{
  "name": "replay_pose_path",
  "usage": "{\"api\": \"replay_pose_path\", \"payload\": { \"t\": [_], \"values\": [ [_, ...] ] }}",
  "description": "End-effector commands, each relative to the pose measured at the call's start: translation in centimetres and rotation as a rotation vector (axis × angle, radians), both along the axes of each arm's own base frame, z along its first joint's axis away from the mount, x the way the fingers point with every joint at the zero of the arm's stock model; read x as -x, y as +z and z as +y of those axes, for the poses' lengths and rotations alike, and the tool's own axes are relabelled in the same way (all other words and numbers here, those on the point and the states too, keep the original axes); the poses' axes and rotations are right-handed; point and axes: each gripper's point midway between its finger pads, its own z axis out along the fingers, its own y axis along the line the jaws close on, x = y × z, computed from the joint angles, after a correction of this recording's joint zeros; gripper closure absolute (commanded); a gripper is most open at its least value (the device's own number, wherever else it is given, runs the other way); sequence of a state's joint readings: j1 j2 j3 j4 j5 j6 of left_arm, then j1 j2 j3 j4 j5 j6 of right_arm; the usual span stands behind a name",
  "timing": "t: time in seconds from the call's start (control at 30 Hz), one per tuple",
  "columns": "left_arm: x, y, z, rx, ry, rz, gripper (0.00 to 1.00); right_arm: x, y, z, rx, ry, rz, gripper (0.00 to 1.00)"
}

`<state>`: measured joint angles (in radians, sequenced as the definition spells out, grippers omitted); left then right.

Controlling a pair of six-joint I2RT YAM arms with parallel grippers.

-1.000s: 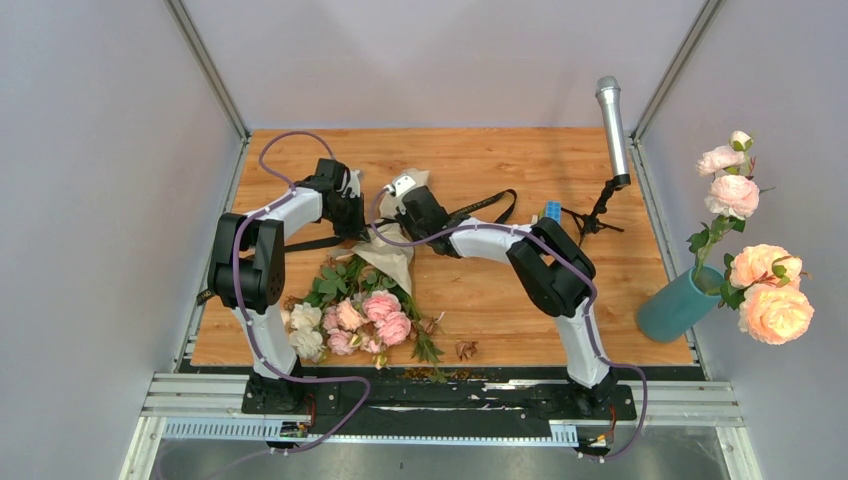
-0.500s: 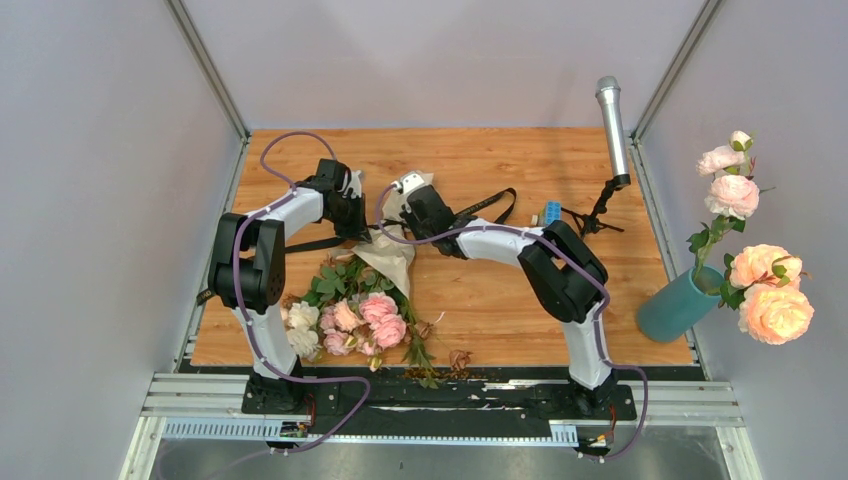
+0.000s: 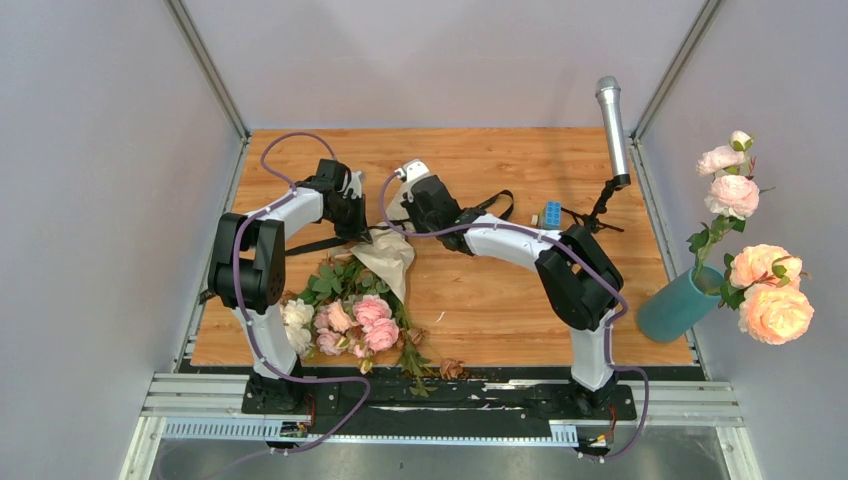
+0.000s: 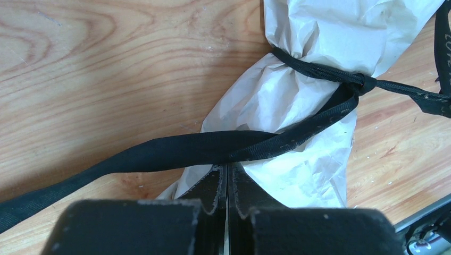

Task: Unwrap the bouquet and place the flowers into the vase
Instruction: Untie the ribbon from the wrapping paper.

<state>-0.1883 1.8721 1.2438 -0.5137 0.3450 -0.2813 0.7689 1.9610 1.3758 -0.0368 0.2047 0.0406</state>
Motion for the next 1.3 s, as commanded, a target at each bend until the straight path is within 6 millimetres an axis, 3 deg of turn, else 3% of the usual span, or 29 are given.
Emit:
{"api": "replay_pose_path", "payload": {
  "t": [0.0,0.27,0.43,0.6,0.7,0.77,0.9,1.1,1.27],
  "values": [
    [0.2,-0.7,2.2,-0.095,0.023,0.004,1.0,-2.0,6.6,-0.9,-0.091,-0.09,-0.104,1.0],
    [0.1,-0.5,2.3,-0.101,0.023,-0.003,1.0,-3.3,10.0,-0.4,-0.133,-0.113,-0.165,1.0],
    [0.2,-0.4,2.2,-0.098,0.018,-0.004,1.0,-4.7,9.8,0.5,-0.149,-0.102,-0.163,1.0],
    [0.2,-0.4,2.2,-0.097,0.018,-0.003,1.0,-5.6,8.2,0.7,-0.155,-0.06,-0.108,1.0],
    [0.2,-0.4,2.2,-0.097,0.019,-0.003,1.0,-4.4,7.3,0.6,-0.144,-0.006,-0.077,0.91],
    [0.2,-0.5,2.2,-0.094,0.021,0.0,1.0,-2.9,7.3,1.0,-0.168,0.056,-0.056,0.79],
    [0.2,-0.5,2.0,-0.084,0.019,0.002,1.0,0.3,6.4,1.6,-0.224,0.16,0.015,0.68],
    [0.2,-0.5,1.9,-0.081,0.02,0.003,1.0,3.9,4.8,3.0,-0.288,0.26,0.132,0.71],
    [0.2,-0.4,1.9,-0.081,0.02,0.003,1.0,3.8,4.4,4.2,-0.313,0.255,0.134,0.72]
  ]
}}
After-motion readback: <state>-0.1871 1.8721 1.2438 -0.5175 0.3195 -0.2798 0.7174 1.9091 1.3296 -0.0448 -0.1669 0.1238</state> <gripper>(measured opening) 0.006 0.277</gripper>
